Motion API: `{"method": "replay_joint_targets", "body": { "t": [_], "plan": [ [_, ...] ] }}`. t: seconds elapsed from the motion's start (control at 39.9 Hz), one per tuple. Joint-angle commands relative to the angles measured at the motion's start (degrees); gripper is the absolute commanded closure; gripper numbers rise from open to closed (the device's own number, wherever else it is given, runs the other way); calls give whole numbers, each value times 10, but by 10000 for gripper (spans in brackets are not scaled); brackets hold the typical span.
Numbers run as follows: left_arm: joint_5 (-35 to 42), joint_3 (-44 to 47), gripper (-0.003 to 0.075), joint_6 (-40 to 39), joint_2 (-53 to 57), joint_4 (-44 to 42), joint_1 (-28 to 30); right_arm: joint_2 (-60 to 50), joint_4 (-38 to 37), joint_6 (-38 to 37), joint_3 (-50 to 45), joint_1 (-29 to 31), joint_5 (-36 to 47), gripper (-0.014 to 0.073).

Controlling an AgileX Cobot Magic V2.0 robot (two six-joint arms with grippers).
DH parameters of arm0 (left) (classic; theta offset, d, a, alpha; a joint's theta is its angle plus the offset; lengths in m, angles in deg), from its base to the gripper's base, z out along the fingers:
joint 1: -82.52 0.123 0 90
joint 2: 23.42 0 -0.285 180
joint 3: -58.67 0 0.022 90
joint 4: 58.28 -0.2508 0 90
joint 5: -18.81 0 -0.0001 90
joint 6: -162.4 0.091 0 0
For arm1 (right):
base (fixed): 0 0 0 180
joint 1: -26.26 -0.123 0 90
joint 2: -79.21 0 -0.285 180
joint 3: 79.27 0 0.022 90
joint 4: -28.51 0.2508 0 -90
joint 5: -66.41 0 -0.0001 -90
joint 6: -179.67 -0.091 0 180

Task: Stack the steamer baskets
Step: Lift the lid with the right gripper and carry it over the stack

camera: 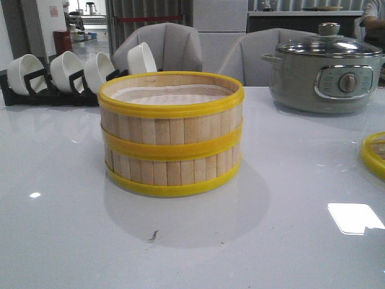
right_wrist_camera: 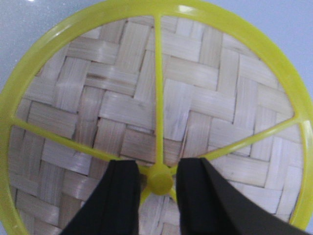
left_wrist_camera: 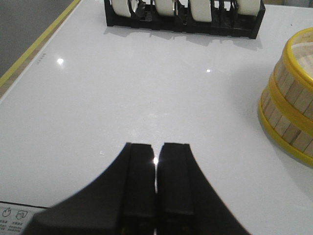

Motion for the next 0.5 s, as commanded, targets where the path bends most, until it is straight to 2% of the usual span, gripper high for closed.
{"method": "replay_joint_targets", "body": {
  "t": [0.0, 0.48],
  "plan": [
    [49, -16, 635, -3, -2, -1, 1, -30, -2, 4, 18, 2, 23, 284],
    [49, -16, 635, -3, -2, -1, 1, -22, -2, 4, 18, 2, 21, 284]
  ]
}}
